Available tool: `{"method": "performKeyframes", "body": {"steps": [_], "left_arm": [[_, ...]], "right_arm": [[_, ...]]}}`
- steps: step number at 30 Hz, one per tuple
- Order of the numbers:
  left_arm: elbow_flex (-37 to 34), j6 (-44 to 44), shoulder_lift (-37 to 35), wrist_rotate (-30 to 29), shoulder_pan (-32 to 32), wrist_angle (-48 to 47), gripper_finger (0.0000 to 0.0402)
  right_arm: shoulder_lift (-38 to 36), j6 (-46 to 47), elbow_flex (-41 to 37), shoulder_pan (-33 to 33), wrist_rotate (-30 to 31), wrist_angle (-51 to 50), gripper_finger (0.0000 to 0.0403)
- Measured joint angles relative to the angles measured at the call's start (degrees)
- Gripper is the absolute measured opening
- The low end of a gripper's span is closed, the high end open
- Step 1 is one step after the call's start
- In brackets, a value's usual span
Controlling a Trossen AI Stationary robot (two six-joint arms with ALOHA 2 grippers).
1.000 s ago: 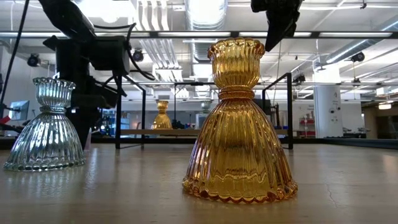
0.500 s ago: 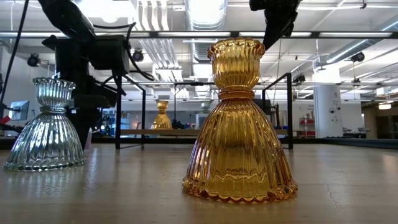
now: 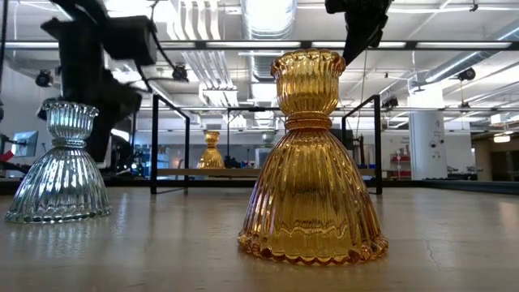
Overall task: Pick & Place candle stick holders
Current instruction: Put the violet candle on the shelf
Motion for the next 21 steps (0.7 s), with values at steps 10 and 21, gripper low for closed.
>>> {"method": "performKeyframes", "body": {"steps": [10,21], "left_arm": [[14.54,-0.62,-7.31,-0.65,0.0,-4.44,0.0235],[32.77,13.35,2.17,-3.02,3.06,-2.42,0.0235]], "right_arm": [[0.0,-0.38,0.0,-0.01,0.0,0.35,0.0034],[0.0,-0.77,-0.13,-0.01,-0.04,0.56,0.0034]]}}
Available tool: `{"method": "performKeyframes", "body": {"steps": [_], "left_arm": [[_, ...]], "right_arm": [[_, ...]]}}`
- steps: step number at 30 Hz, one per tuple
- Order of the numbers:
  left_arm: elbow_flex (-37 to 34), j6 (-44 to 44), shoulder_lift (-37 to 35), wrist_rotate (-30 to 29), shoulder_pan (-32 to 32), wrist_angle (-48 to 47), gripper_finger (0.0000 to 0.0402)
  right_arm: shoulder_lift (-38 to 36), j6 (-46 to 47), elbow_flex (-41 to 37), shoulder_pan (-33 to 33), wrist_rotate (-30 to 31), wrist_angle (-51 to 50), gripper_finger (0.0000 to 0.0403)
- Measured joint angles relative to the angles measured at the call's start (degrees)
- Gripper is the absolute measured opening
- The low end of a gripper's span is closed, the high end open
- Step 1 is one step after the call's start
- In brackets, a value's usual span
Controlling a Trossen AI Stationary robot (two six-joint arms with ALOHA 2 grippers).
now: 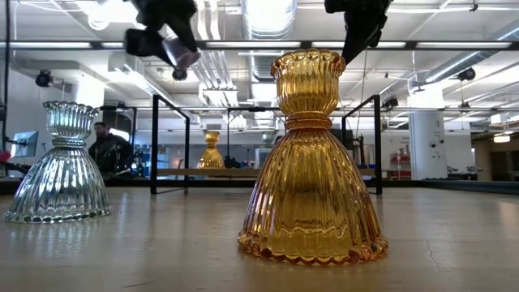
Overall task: Pick & Place candle stick holders
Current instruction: Put the violet candle on the shelf
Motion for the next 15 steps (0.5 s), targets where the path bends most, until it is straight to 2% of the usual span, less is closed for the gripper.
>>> {"method": "performKeyframes", "body": {"steps": [4,9,15], "left_arm": [[5.81,9.11,6.85,1.97,2.78,-1.33,0.0235],[12.98,20.82,15.69,3.76,7.31,-7.75,0.0235],[18.26,34.76,22.73,3.96,10.03,-10.01,0.0235]], "right_arm": [[0.0,0.21,-0.02,0.0,0.0,0.07,0.0034],[0.0,0.71,-0.02,0.0,-0.02,0.07,0.0034],[0.0,2.0,-0.04,0.0,-0.02,0.05,0.0034]]}}
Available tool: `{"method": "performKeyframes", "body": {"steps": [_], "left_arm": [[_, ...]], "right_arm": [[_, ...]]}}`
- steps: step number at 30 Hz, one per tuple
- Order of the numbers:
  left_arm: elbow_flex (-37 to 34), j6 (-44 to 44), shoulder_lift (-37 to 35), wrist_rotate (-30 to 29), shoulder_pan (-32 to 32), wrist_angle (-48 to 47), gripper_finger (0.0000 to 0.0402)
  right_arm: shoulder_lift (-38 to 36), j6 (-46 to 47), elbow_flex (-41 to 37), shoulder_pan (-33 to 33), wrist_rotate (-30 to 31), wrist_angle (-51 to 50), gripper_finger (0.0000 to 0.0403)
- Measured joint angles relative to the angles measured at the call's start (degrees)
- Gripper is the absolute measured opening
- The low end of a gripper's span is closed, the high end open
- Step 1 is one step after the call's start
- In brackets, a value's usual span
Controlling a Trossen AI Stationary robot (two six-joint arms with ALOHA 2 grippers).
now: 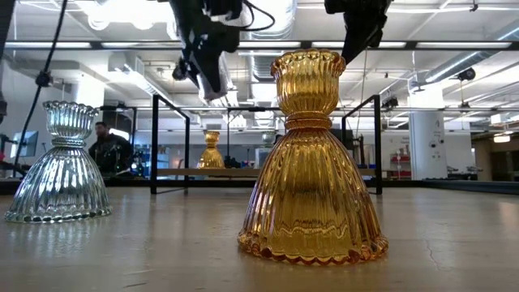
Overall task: Pick & Place candle stick holders
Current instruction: Put the violet candle on the shelf
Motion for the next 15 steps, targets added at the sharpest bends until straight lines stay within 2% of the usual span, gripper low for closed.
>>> {"method": "performKeyframes", "body": {"steps": [6,11,15], "left_arm": [[1.38,16.8,3.47,0.25,0.45,0.38,0.0235],[1.39,24.54,5.3,3.76,2.27,0.64,0.0235],[2.93,30.18,6.99,4.2,3.68,0.58,0.0235]], "right_arm": [[0.0,1.19,-0.02,0.0,0.02,-0.03,0.0034],[0.0,1.19,-0.02,0.0,0.17,0.02,0.0034],[0.0,1.07,-0.02,0.0,0.22,0.13,0.0034]]}}
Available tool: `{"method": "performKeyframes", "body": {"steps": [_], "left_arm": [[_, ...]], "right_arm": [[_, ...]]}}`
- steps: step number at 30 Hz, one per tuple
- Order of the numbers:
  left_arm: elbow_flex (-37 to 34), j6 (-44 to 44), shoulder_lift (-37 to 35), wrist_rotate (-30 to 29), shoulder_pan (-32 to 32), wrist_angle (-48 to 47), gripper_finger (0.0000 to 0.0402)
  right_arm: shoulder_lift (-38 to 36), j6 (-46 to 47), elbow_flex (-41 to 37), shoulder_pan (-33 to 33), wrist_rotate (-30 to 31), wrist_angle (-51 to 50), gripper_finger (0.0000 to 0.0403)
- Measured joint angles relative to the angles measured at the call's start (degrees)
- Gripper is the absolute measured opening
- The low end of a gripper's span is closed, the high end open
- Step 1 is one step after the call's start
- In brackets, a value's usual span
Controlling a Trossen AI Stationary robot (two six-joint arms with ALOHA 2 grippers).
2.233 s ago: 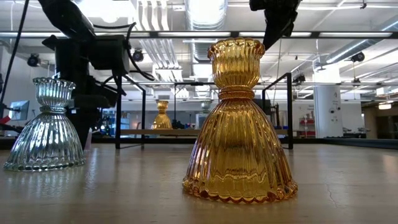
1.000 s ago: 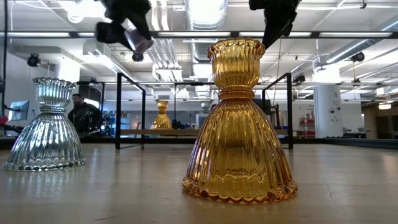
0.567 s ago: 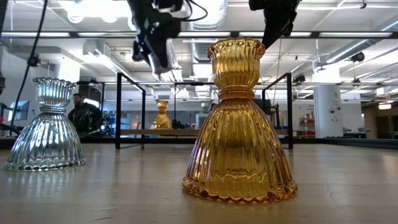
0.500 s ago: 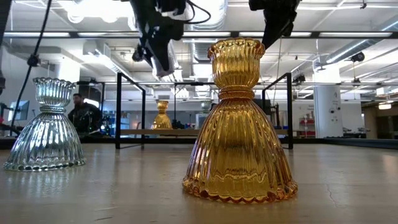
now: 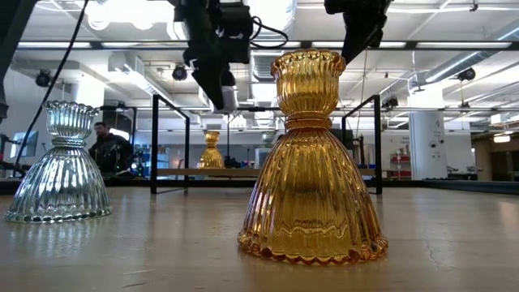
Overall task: Pick & Place candle stick holders
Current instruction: Put the violet candle on the shelf
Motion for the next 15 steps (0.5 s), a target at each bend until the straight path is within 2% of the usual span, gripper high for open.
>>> {"method": "performKeyframes", "body": {"steps": [9,15], "left_arm": [[9.34,5.13,8.35,0.35,3.13,-3.14,0.0237],[9.74,6.64,11.87,0.69,3.64,-3.25,0.0236]], "right_arm": [[0.0,-0.06,0.0,-0.04,0.46,0.38,0.0034],[0.0,-0.61,0.0,-0.04,0.46,0.41,0.0034]]}}
